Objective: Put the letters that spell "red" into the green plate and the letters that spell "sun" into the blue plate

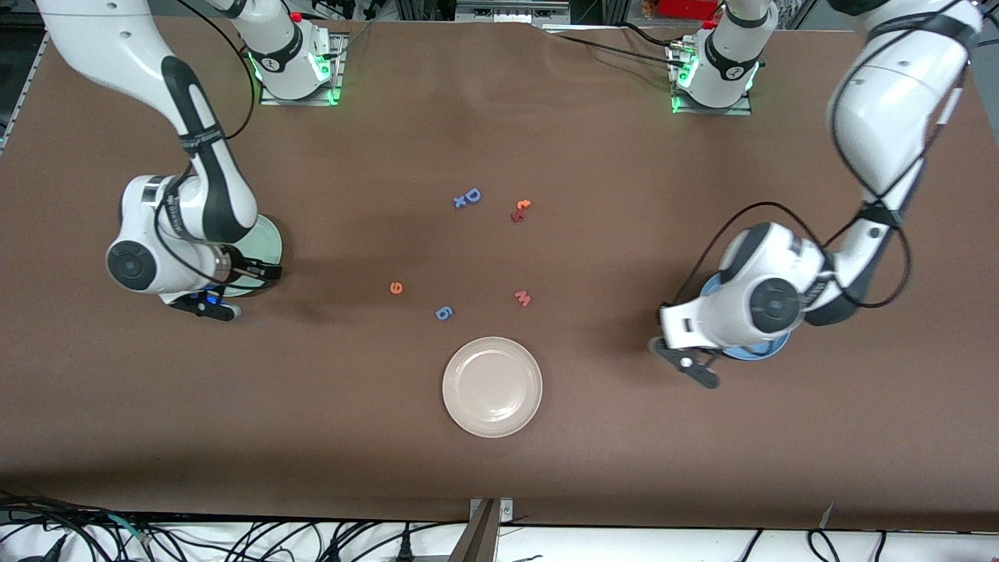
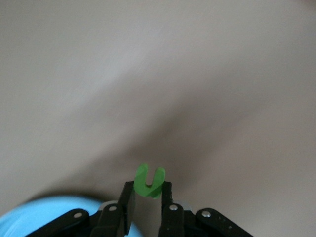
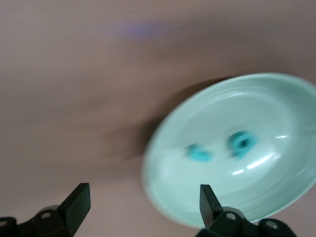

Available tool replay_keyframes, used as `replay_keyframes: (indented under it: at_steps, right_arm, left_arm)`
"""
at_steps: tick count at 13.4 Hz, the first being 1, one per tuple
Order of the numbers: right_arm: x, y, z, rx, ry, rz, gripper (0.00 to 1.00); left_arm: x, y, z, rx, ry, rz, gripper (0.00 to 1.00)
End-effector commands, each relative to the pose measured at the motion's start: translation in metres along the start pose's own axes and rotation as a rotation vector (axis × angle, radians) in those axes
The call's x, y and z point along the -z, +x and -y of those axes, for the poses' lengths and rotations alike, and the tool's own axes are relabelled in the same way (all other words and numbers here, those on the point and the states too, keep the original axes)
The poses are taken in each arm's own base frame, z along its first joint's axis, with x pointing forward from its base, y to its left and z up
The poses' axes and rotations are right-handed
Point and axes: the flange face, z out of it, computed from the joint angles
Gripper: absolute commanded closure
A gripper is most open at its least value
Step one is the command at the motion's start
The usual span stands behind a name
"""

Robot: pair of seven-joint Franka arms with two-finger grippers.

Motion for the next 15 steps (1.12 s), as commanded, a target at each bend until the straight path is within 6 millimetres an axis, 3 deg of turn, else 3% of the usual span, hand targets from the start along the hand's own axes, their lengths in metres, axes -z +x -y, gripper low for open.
replay_keyframes:
  at_steps: [1, 5, 8, 9, 10, 12, 15]
  right_arm:
    - [0.024, -0.018, 0.049, -0.059, 0.028, -0.019, 0.02]
    - [0.032, -0.035, 0.120, -0.044, 0.070, -0.064, 0.02]
    - [0.016, -0.043, 0.161, -0.016, 0.090, -0.104, 0.02]
    - [0.011, -0.045, 0.174, 0.002, 0.103, -0.127, 0.02]
    - [0.005, -0.048, 0.188, 0.022, 0.115, -0.151, 0.02]
    - [-0.009, -0.043, 0.204, 0.042, 0.149, -0.204, 0.02]
    - [-0.027, -0.049, 0.226, 0.081, 0.153, -0.224, 0.02]
  left_arm:
    - [0.012, -0.038, -0.010, -0.017, 0.081, 0.086, 0.95]
    - [-0.008, -0.080, 0.055, -0.036, 0.245, 0.153, 0.95]
    - [-0.029, -0.101, 0.103, -0.066, 0.231, 0.097, 0.94]
    - [-0.037, -0.106, 0.107, -0.067, 0.219, 0.084, 0.90]
    - [-0.040, -0.106, 0.103, -0.072, 0.217, 0.081, 0.76]
    - [-0.038, -0.101, 0.094, -0.088, 0.223, 0.087, 0.00]
    - [-0.030, -0.099, 0.090, -0.101, 0.231, 0.091, 0.00]
